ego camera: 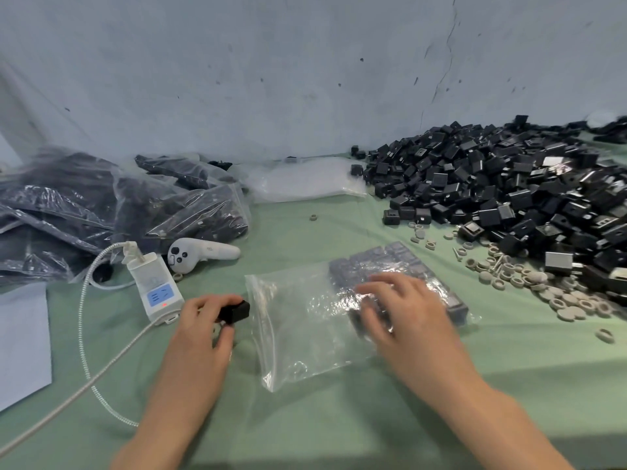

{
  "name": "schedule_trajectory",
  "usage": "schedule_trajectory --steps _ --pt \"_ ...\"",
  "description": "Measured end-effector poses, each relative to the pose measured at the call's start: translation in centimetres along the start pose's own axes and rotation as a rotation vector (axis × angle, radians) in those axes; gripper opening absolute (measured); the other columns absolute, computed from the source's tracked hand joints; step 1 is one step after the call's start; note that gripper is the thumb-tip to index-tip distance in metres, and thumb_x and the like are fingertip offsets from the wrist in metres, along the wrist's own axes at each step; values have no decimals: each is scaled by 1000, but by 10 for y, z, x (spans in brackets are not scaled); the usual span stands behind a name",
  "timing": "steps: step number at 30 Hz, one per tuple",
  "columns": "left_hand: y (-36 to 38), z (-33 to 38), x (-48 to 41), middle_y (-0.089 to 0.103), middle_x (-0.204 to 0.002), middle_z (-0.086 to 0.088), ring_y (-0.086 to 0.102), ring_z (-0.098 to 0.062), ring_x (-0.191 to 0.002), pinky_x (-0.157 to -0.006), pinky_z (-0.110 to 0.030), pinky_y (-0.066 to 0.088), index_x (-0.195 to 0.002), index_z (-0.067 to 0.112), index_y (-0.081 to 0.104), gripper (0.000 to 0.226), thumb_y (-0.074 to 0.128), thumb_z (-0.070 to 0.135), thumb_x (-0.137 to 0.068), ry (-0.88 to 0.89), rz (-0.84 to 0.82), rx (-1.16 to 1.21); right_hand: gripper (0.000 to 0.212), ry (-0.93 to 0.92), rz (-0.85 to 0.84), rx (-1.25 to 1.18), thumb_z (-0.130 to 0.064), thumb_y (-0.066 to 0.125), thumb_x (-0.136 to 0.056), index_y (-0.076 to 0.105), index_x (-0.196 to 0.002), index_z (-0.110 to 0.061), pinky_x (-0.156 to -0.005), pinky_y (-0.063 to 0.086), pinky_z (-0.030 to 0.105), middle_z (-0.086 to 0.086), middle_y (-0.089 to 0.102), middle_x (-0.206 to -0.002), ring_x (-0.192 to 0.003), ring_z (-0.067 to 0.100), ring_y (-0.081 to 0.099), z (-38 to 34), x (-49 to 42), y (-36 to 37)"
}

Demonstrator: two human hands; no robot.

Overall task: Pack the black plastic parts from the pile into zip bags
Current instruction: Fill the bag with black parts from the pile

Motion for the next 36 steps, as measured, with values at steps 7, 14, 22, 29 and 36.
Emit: schedule_trajectory --steps 7,14,22,29,36 --pt "6 -23 1 72 -97 10 72 -11 -86 -76 -18 54 -101 31 64 45 56 -10 -88 -345 70 508 49 -236 -148 197 -60 44 -93 71 -106 -22 -84 42 39 1 65 -100 -94 25 59 -95 -12 66" --pt "16 -32 1 74 -103 -9 74 -22 -92 -82 -24 58 -97 21 70 20 61 3 -93 -480 103 786 28 -119 -242 263 -39 60 -86 63 -100 -15 -73 26 37 6 58 -103 -97 29 55 -95 -7 90" --pt "14 -19 3 76 -98 8 73 -5 -84 -70 -10 53 -101 27 69 21 64 8 -93 -398 -12 662 18 -48 -219 57 -30 39 -98 50 -101 -16 -73 28 37 6 60 -104 -95 31 58 -93 -9 84" --pt "37 14 -2 76 -102 4 69 -7 -95 -84 -20 54 -112 14 69 27 64 0 -90 -317 -329 703 24 -126 113 93 -41 40 -85 55 -76 -24 -42 28 25 -9 56 -66 -45 12 55 -108 -8 42" --pt "57 65 -8 62 -90 36 54 21 -83 -74 4 37 -102 30 66 29 72 8 -85 220 -550 220 43 -174 -26 -71 -48 24 -96 61 -102 -27 -63 43 32 -8 63 -94 -78 19 63 -95 -25 22"
Point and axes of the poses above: each hand's wrist, its own x-axis away from the middle knuckle, its own y-axis out of the palm, z = x × y, the point moved 7 cm from there along -x, towards the middle knuckle
